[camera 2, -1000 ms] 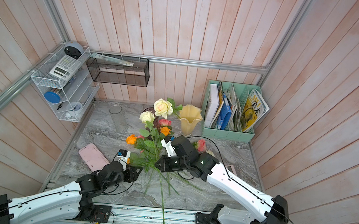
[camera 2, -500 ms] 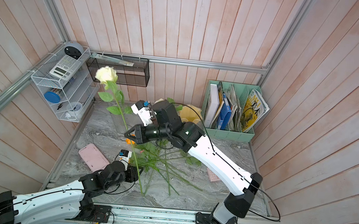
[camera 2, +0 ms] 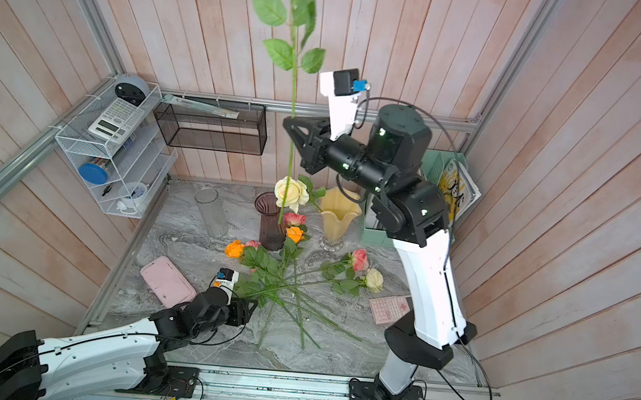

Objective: Arrange the flowers in different vases according to their colors
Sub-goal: Insert the flower into the vase.

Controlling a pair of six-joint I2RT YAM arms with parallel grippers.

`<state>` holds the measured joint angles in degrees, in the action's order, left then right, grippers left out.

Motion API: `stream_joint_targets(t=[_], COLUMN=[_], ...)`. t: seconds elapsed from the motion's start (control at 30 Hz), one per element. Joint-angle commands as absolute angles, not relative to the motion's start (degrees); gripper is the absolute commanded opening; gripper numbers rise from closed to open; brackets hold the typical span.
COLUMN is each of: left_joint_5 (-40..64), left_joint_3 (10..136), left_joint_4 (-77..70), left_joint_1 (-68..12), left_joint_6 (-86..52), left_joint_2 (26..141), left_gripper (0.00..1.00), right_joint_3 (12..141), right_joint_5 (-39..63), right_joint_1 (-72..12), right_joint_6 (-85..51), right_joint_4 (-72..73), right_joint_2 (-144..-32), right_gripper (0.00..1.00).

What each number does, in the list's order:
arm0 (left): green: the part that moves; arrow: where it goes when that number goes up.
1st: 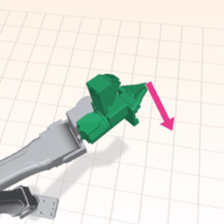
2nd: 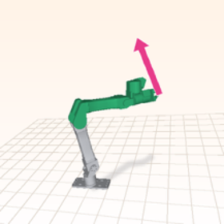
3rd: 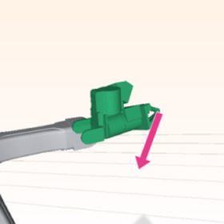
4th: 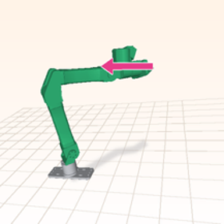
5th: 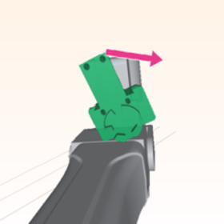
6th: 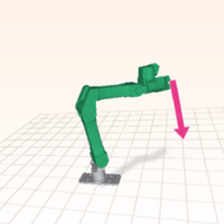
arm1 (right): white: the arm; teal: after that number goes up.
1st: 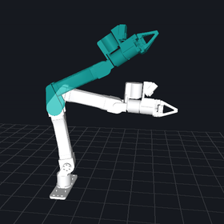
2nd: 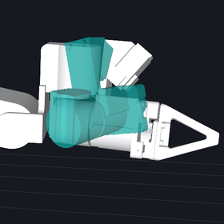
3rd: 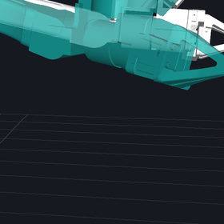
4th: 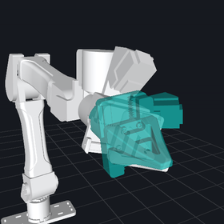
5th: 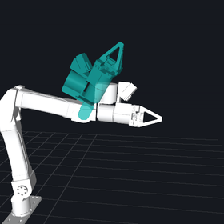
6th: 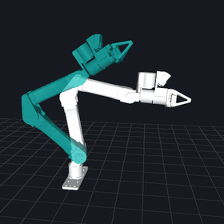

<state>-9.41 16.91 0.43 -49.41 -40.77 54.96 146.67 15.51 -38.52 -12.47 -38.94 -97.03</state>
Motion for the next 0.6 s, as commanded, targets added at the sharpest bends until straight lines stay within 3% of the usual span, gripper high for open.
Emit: stream_joint_targets(t=[0.0, 0.13, 0.23, 0.57], left_joint_5=[-8.5, -9.3, -9.2, -8.8], left_joint_3=[16.5, 17.2, 17.6, 18.1], left_joint_4=[-2.4, -1.8, -2.1, -5.4], left_joint_1=[-49.1, -49.1, -49.1, -49.0], left_joint_6=[-40.9, -39.7, -39.4, -39.3], left_joint_2=[54.5, 54.6, 55.1, 58.8], left_gripper=[0.7, 0.7, 0.7, 0.7], right_joint_3=[136.8, 123.3, 120.3, 103.3], right_joint_5=[3.3, 2.0, 0.3, -1.5], right_joint_1=[-33.4, -24.8, -21.3, -19.6], right_joint_6=[-6.3, -8.7, -8.0, -6.3], right_joint_4=[-30.7, -18.1, -14.6, 2.4], right_joint_2=[-92.0, -85.4, -84.4, -86.4], right_gripper=[0.0, 0.0, 0.0, 0.0])
